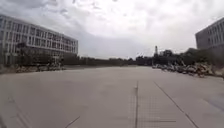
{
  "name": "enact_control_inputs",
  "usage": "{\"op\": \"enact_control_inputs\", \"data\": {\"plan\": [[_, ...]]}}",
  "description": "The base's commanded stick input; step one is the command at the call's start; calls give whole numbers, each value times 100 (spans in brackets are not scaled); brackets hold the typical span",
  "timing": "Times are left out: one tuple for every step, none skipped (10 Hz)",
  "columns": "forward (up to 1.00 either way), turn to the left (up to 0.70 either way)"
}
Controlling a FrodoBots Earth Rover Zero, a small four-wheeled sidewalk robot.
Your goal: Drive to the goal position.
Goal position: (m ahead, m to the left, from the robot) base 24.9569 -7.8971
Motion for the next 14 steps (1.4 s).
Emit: {"op": "enact_control_inputs", "data": {"plan": [[70,0],[70,0],[70,0],[70,0],[70,0],[70,0],[70,0],[70,0],[70,-1],[70,-21],[70,-32],[70,-18],[70,0],[70,0]]}}
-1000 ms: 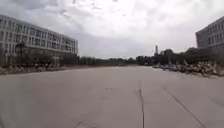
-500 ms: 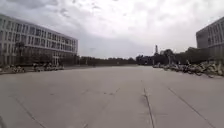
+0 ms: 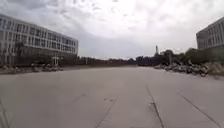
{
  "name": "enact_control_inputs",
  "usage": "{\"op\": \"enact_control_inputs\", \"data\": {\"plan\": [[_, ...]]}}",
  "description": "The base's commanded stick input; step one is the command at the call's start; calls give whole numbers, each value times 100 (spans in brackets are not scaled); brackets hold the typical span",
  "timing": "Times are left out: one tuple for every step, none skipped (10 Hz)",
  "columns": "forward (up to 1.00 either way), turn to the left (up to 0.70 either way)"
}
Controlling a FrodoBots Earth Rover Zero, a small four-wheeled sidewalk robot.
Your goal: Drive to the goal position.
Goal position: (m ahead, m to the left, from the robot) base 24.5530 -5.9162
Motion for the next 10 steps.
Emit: {"op": "enact_control_inputs", "data": {"plan": [[70,0],[70,0],[70,0],[70,0],[70,0],[70,0],[70,0],[70,0],[70,0],[70,0]]}}
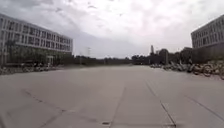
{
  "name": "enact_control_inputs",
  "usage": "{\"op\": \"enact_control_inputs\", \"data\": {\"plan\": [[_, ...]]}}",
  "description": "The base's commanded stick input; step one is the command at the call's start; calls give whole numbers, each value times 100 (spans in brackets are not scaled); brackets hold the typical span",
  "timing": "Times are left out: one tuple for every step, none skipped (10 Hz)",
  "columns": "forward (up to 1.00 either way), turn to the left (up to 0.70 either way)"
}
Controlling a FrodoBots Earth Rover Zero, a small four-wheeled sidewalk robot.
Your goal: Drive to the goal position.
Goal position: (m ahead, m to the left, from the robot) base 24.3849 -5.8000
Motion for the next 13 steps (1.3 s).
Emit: {"op": "enact_control_inputs", "data": {"plan": [[70,0],[70,0],[70,0],[70,0],[70,0],[70,0],[70,0],[70,0],[70,0],[70,0],[70,0],[70,0],[70,0]]}}
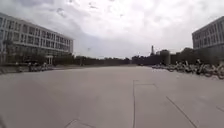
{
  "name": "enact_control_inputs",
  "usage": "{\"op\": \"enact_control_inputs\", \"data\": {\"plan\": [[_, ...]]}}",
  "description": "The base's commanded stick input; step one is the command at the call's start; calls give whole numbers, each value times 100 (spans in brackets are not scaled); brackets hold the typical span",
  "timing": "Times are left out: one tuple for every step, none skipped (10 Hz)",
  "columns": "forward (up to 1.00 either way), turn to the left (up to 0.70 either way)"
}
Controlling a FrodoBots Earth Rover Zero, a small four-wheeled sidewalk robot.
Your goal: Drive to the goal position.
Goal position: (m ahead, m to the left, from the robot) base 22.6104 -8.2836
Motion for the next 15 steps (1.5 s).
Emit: {"op": "enact_control_inputs", "data": {"plan": [[70,0],[70,0],[70,0],[70,0],[70,0],[70,0],[70,0],[70,0],[70,0],[70,0],[70,0],[70,0],[70,0],[70,0],[70,0]]}}
